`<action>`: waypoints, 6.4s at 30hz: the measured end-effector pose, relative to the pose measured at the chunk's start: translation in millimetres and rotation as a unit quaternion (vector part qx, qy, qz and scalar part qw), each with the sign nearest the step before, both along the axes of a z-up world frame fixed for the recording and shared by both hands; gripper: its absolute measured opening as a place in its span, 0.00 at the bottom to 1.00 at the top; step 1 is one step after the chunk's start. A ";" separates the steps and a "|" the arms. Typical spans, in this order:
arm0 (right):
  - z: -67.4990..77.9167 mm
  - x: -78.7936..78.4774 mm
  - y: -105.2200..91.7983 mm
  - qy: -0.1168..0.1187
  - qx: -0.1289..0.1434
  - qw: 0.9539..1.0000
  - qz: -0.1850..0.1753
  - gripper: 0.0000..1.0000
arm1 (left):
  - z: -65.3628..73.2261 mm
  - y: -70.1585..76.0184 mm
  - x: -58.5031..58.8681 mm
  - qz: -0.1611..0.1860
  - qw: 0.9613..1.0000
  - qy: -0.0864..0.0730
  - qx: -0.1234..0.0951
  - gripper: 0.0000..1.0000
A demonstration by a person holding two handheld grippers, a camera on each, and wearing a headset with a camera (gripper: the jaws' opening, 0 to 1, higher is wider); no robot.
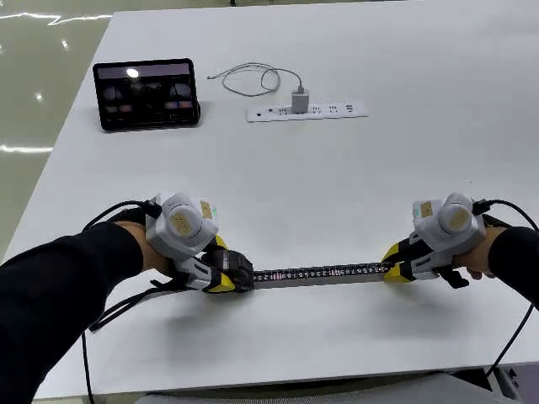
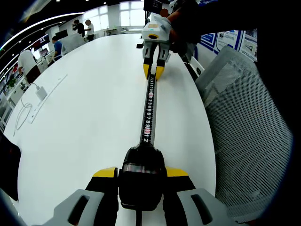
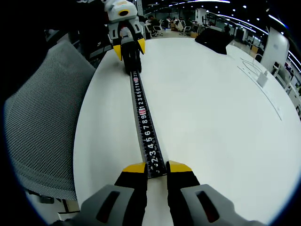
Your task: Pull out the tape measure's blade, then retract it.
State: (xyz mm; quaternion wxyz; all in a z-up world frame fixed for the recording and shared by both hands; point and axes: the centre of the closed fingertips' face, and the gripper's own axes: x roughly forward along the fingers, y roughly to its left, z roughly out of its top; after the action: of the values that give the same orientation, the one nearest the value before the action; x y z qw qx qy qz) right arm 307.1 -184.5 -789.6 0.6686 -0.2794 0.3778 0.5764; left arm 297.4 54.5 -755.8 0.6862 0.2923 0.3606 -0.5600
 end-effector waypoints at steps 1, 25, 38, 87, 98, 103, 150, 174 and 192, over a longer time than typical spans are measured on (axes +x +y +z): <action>0.2 -0.6 0.3 0.000 0.000 1.000 -0.001 0.11 | 0.0 0.0 0.0 0.000 1.000 0.000 0.000 0.32; -0.8 -1.2 1.6 0.004 -0.011 1.000 0.011 0.12 | 0.1 -1.4 0.5 -0.005 1.000 -0.001 0.002 0.32; 1.9 -7.7 6.0 -0.005 -0.025 0.999 0.029 0.16 | 0.0 -2.3 1.8 -0.004 1.000 -0.004 0.000 0.33; 11.4 -1.4 -9.6 -0.007 0.008 0.994 -0.113 0.89 | 22.3 47.6 25.4 0.180 0.983 -0.001 -0.041 1.00; 21.2 0.5 -23.1 -0.045 0.044 0.983 -0.173 1.00 | 29.9 72.6 19.0 0.254 0.963 -0.013 -0.089 1.00; 25.4 -2.8 -33.3 -0.059 0.053 0.978 -0.193 1.00 | 36.5 78.4 15.4 0.269 0.955 -0.034 -0.121 1.00; 60.5 -80.1 -101.5 -0.089 0.114 0.943 -0.300 1.00 | 43.8 124.1 -42.8 0.376 0.912 -0.055 -0.157 1.00; 67.4 -70.2 -92.2 -0.095 0.106 0.949 -0.281 1.00 | 37.9 96.4 -41.2 0.389 0.909 -0.033 -0.148 1.00; 62.0 -51.2 -70.3 -0.087 0.088 0.966 -0.227 1.00 | 40.6 58.4 -5.6 0.431 0.891 -0.028 -0.138 1.00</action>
State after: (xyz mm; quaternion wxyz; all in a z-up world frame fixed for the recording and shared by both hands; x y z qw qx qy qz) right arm 255.9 -254.8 -727.6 0.8342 -0.1755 0.3198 0.4135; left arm 291.8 112.9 -715.2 0.9035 0.0263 0.3509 -0.2446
